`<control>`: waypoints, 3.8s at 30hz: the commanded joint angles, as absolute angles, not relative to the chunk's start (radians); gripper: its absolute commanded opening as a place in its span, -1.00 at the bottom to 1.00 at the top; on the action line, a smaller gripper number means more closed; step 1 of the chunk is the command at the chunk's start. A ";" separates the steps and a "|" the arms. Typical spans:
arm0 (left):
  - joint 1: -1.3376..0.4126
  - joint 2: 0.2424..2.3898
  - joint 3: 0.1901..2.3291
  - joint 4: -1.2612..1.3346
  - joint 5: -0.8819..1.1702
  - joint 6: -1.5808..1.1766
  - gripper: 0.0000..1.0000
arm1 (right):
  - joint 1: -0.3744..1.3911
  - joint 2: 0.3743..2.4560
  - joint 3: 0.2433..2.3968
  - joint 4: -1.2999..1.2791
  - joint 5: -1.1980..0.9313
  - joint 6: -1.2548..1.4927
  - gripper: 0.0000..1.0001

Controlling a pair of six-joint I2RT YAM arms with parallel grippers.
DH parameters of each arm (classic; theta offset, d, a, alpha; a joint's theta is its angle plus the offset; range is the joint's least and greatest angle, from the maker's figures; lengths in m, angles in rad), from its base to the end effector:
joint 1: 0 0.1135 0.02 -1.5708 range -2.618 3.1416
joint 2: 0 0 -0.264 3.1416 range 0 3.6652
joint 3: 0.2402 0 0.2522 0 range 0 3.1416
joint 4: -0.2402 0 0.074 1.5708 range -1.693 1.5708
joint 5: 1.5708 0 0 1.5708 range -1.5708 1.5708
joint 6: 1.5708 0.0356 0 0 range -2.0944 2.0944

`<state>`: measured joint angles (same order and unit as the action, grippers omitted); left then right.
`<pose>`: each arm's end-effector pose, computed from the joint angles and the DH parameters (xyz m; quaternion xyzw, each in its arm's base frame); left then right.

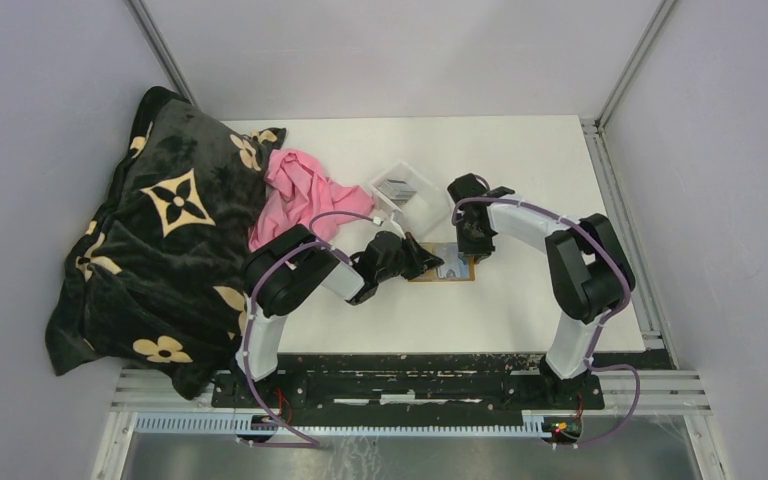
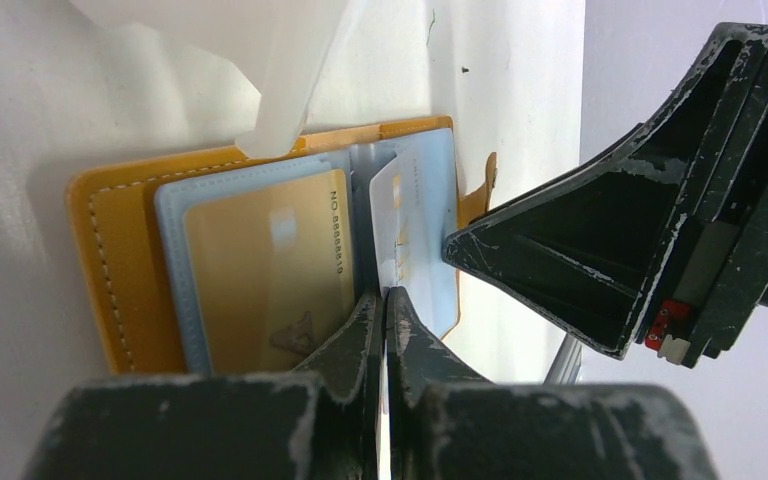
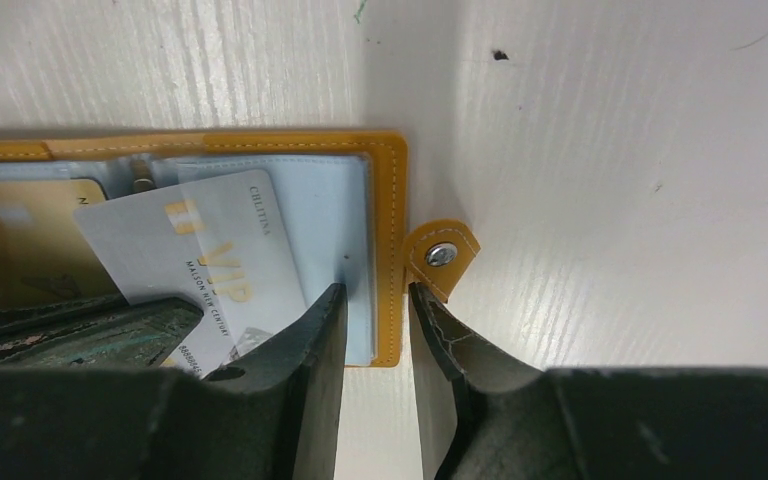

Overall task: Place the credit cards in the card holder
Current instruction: Insert the credit card into the card holder.

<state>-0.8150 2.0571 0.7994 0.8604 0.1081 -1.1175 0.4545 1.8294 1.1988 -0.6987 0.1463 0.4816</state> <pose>0.2556 -0.2768 0.0900 -0.0957 0.8265 -0.4804 0.2772 0.3139 0.1476 0.1667 0.0222 0.9899 -0.0106 0.1399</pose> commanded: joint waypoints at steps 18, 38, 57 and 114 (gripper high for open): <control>-0.819 2.082 0.820 0.637 0.128 -1.004 -0.94 | 0.383 1.734 1.082 -0.564 0.169 0.576 -0.49; -0.811 2.127 0.902 0.597 0.227 -0.968 -0.74 | 0.329 1.797 1.020 -0.464 -0.077 0.607 -0.55; -0.833 2.138 0.928 0.563 0.242 -0.974 -0.53 | 0.330 1.801 1.019 -0.447 -0.121 0.614 -0.57; -0.855 1.826 0.946 0.033 -0.209 -0.863 -0.38 | 0.330 1.818 1.019 -0.440 -0.147 0.597 -0.63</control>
<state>-0.8616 1.8439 0.9691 0.1131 -0.1356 -0.9245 0.3328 1.7805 1.0370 -0.4221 -0.2050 0.6136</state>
